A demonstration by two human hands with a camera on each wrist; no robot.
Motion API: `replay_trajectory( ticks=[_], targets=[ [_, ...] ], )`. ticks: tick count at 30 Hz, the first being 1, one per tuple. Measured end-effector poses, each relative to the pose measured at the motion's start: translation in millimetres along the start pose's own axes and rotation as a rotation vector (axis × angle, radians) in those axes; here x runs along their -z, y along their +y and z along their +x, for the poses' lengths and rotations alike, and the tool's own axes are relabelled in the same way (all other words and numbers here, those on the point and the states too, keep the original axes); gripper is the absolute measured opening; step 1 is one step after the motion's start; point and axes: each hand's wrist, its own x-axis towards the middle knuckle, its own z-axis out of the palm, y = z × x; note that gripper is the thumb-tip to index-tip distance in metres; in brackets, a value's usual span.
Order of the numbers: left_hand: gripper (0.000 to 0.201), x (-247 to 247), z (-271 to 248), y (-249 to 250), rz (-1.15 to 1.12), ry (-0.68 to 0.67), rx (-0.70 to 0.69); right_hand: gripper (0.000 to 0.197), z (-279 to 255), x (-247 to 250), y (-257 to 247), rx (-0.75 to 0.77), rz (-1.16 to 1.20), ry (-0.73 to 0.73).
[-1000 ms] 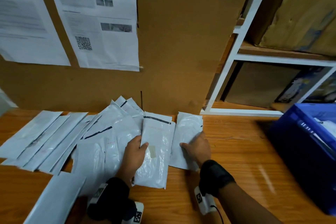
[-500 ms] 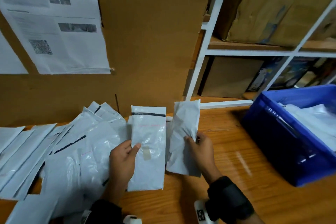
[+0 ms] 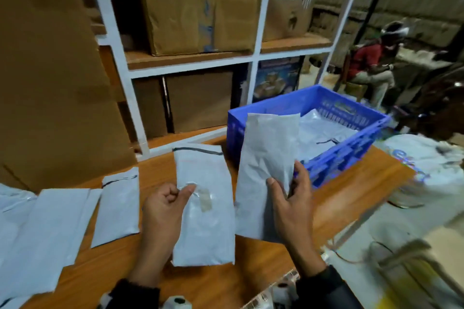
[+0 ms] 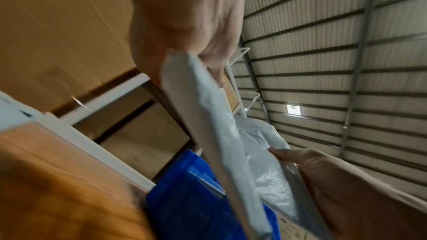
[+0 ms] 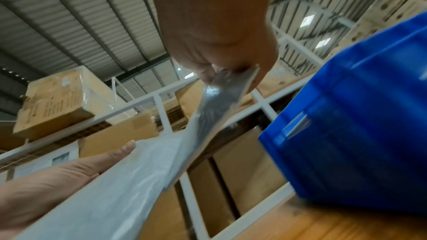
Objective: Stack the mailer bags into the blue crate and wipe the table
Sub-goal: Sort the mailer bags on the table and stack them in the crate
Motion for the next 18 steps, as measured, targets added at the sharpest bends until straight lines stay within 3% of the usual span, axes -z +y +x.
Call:
replay_trajectory(
  ticks=[5, 9, 18],
  targets=[
    [0.018, -90, -27, 42, -0.086, -0.11, -0.05, 0.066, 31, 100, 18, 0.034, 0.036, 0.08],
    [0.013, -138, -38, 63, -0.103, -0.119, -0.099, 0.068, 54, 155, 32, 0.036, 0.049, 0.105],
    [0.016, -203, -16, 95, -0.128, -0.127, -0.066, 0.07, 125, 204, 61, 0.088, 0.051, 0.093]
  ],
)
